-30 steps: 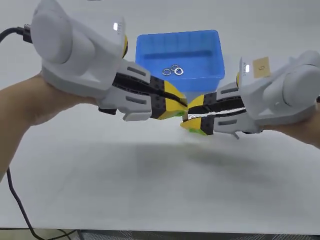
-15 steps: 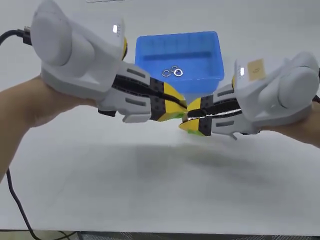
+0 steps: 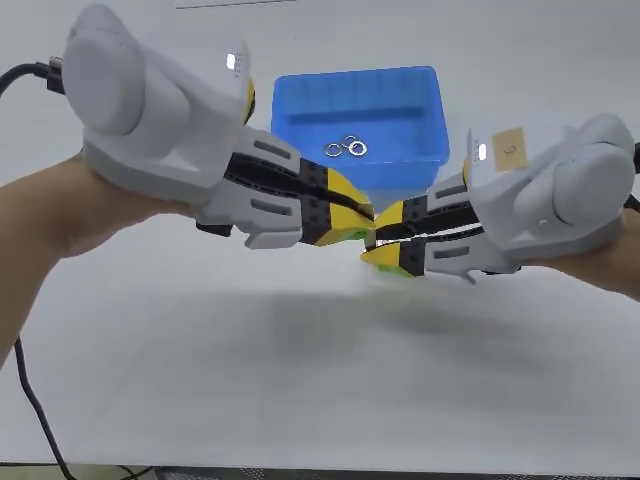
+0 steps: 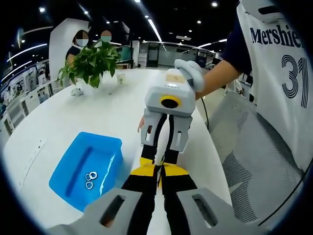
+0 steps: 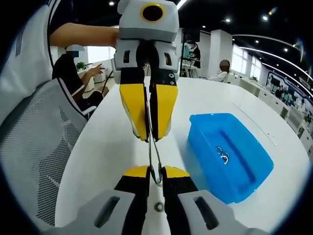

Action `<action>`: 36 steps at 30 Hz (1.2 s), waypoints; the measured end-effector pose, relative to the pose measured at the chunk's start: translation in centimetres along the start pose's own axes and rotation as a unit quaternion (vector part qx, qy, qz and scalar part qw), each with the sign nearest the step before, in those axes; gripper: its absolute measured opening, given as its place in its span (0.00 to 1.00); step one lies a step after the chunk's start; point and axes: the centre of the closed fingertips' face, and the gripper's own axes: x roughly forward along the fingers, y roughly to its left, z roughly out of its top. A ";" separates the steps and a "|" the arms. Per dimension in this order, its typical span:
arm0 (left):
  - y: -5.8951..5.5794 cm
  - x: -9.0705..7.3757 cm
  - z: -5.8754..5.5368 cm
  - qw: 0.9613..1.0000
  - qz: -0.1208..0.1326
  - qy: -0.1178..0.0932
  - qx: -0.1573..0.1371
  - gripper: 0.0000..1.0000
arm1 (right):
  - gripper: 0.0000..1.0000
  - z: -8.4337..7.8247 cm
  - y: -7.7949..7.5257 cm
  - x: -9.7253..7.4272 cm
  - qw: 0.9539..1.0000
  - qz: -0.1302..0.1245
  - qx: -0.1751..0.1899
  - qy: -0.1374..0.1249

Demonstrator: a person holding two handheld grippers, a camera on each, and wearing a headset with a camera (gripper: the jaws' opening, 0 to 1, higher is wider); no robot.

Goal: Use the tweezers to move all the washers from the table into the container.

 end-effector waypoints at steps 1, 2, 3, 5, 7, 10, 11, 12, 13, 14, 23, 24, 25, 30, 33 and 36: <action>0.0 0.0 0.0 1.000 0.001 0.000 0.000 0.07 | 0.10 0.0 0.0 0.0 1.000 -0.001 -0.001 0.000; 0.0 0.0 0.0 1.000 0.001 -0.001 -0.001 0.07 | 0.10 0.0 0.0 0.0 1.000 -0.001 -0.004 -0.001; 0.1 -0.1 -0.1 1.000 0.002 -0.002 -0.003 0.07 | 0.10 0.0 0.0 0.0 1.000 -0.001 -0.001 -0.003; 0.1 -0.2 -0.2 1.000 0.003 -0.002 -0.004 0.07 | 0.10 0.0 0.0 0.1 1.000 -0.002 0.004 -0.005; 0.1 -0.2 -0.2 1.000 0.004 0.000 -0.002 0.07 | 0.10 0.1 0.0 0.1 1.000 -0.003 -0.001 -0.003; 0.1 -0.2 -0.2 1.000 0.003 0.003 0.000 0.07 | 0.10 0.1 0.0 0.2 1.000 -0.003 -0.001 -0.003; 0.1 -0.3 -0.2 1.000 0.003 0.002 0.000 0.07 | 0.10 0.2 0.1 0.2 1.000 -0.003 0.001 -0.004; 0.1 -0.3 -0.1 1.000 0.004 0.001 0.000 0.07 | 0.10 0.3 0.0 0.2 1.000 -0.004 0.001 -0.005; 0.1 -0.5 0.0 1.000 0.005 0.001 0.001 0.07 | 0.10 0.4 0.0 0.1 1.000 -0.005 0.001 -0.005; 0.0 -0.6 0.1 1.000 0.005 0.000 0.001 0.07 | 0.10 0.5 0.0 0.1 1.000 -0.005 0.000 -0.006; 0.0 -2.3 1.3 1.000 0.010 -0.006 0.004 0.07 | 0.10 2.5 -0.2 -0.4 1.000 -0.014 -0.014 -0.007; 0.0 -2.5 1.5 1.000 0.012 -0.007 0.008 0.07 | 0.10 2.8 -0.3 -0.5 1.000 -0.018 -0.016 -0.009; 0.1 -2.7 1.7 1.000 0.013 -0.007 0.010 0.07 | 0.10 3.0 -0.4 -0.6 1.000 -0.020 -0.016 -0.011; 0.2 -3.5 2.6 1.000 0.018 -0.012 0.021 0.07 | 0.10 4.4 -0.9 -1.1 0.999 -0.032 -0.021 -0.015; 0.4 -4.2 3.7 0.999 0.022 -0.031 0.024 0.07 | 0.10 5.3 -1.4 -1.7 0.999 -0.041 -0.027 -0.021; 0.6 -4.7 4.4 0.999 0.028 -0.034 0.032 0.07 | 0.10 5.7 -2.0 -2.0 0.998 -0.048 -0.034 -0.021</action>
